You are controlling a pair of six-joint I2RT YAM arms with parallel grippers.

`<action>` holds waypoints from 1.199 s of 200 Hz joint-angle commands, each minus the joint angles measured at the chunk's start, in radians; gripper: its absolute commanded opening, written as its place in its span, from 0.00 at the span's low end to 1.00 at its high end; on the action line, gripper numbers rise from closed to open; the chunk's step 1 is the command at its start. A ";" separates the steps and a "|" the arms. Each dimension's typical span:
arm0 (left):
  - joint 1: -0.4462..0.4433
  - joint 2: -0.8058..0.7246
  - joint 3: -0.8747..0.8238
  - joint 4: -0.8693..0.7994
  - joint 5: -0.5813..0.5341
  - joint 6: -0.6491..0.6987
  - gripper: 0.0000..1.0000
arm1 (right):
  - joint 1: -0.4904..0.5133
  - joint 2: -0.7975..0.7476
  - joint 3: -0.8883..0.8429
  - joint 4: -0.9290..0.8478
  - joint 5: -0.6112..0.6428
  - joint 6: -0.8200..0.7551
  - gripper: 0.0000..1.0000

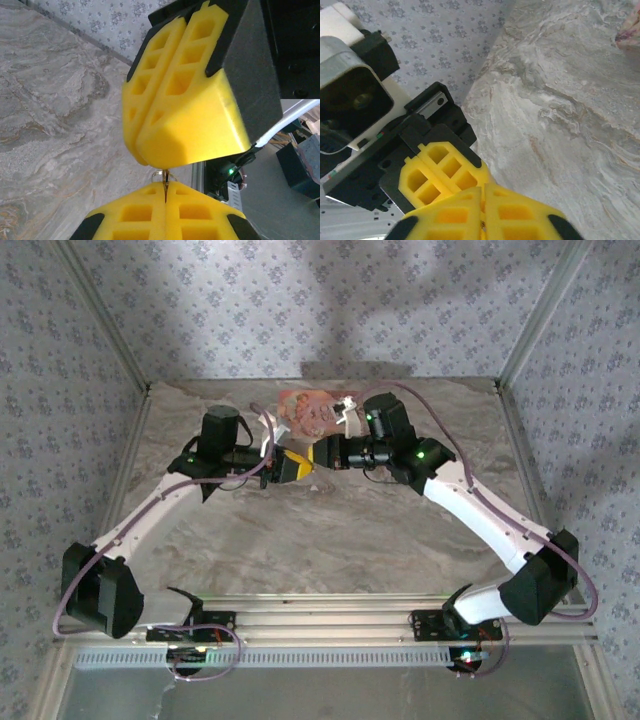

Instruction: Unlock a padlock with a key

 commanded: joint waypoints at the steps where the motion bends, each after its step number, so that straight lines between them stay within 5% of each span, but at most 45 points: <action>1: 0.001 0.005 0.041 -0.012 0.047 0.005 0.00 | 0.000 -0.006 -0.019 0.048 -0.019 0.006 0.04; 40: 0.004 0.012 0.041 -0.024 0.063 0.007 0.00 | -0.022 -0.040 -0.048 0.075 0.005 0.069 0.26; 240: 0.005 0.015 0.057 -0.049 0.069 0.012 0.00 | -0.033 -0.025 -0.074 0.063 -0.056 0.071 0.30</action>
